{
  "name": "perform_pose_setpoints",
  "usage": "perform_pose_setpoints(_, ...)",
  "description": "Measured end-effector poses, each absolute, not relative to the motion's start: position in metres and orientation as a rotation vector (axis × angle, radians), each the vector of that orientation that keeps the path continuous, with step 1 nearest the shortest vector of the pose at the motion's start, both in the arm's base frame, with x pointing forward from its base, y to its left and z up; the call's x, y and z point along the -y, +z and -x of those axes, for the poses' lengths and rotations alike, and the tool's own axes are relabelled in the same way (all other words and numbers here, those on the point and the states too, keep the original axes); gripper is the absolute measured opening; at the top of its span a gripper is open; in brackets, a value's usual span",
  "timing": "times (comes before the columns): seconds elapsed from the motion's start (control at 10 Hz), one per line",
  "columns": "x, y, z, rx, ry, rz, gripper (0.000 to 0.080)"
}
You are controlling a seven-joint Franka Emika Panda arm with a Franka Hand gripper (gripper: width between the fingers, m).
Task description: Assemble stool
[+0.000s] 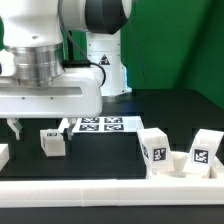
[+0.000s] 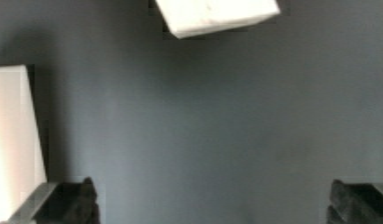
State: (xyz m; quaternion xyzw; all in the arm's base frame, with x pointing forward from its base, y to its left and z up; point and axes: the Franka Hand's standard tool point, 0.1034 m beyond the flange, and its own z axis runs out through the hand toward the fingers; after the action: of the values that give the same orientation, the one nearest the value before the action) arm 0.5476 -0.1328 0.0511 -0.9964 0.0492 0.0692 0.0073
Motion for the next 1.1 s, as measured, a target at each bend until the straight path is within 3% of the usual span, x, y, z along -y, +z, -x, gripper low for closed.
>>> perform_pose_setpoints(0.2, 0.132, 0.051, -0.548, -0.152, 0.227, 3.113, 0.0649)
perform_pose_setpoints(0.7, 0.115, 0.046, -0.53, -0.122, 0.689, 2.963, 0.0649)
perform_pose_setpoints(1.1, 0.119, 0.035, -0.534, 0.069, 0.711, 3.062, 0.0649)
